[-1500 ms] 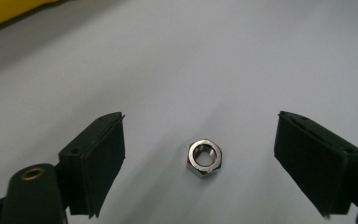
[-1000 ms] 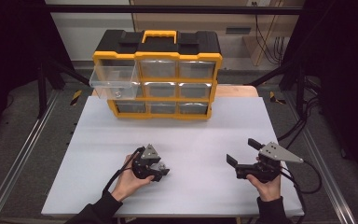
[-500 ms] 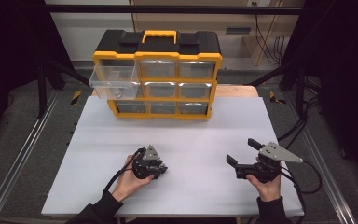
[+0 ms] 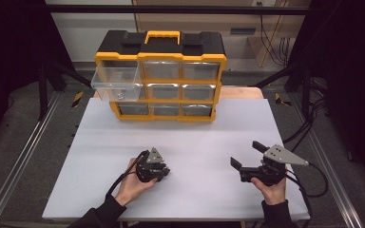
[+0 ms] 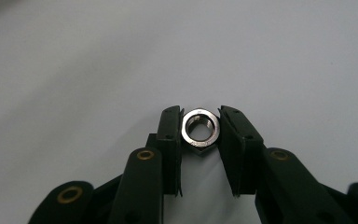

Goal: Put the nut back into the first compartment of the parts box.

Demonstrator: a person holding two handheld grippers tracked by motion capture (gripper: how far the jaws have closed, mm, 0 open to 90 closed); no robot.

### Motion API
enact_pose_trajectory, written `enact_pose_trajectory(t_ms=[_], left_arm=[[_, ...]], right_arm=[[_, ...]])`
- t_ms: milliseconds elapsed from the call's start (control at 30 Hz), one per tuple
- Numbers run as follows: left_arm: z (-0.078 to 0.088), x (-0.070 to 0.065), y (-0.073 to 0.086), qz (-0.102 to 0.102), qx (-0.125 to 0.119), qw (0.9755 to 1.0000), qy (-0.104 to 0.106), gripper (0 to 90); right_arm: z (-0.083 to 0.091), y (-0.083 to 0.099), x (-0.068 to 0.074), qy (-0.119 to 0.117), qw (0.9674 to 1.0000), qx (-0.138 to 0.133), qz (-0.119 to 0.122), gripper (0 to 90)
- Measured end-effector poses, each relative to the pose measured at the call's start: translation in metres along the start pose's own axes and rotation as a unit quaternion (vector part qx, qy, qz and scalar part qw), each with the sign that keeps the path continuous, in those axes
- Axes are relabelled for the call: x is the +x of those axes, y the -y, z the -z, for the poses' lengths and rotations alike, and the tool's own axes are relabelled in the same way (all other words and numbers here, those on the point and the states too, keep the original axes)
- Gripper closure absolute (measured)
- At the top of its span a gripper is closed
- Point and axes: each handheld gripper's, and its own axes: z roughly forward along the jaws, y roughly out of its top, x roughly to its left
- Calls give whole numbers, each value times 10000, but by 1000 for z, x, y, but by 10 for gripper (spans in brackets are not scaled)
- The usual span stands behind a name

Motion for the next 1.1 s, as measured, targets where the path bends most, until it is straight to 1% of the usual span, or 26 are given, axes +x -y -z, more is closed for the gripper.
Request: enact_pose_trajectory(t_ms=[200, 333, 800, 833, 1100], left_arm=[[2, 2, -1, 39, -3, 10000, 78, 699], [6, 2, -2, 83, -108, 9999, 92, 699], [23, 4, -6, 181, -316, 9993, 101, 699], [25, 5, -7, 153, -320, 9993, 98, 699], [39, 8, -10, 196, -526, 9984, 78, 700]], right_arm=[[0, 0, 0, 0, 10000, -10, -6, 5], [0, 0, 0, 0, 10000, -1, -10, 5], [0, 0, 0, 2, 10000, 7, -8, 5], [0, 0, 0, 3, 10000, 4, 1, 5], [1, 0, 0, 0, 10000, -19, -3, 5]])
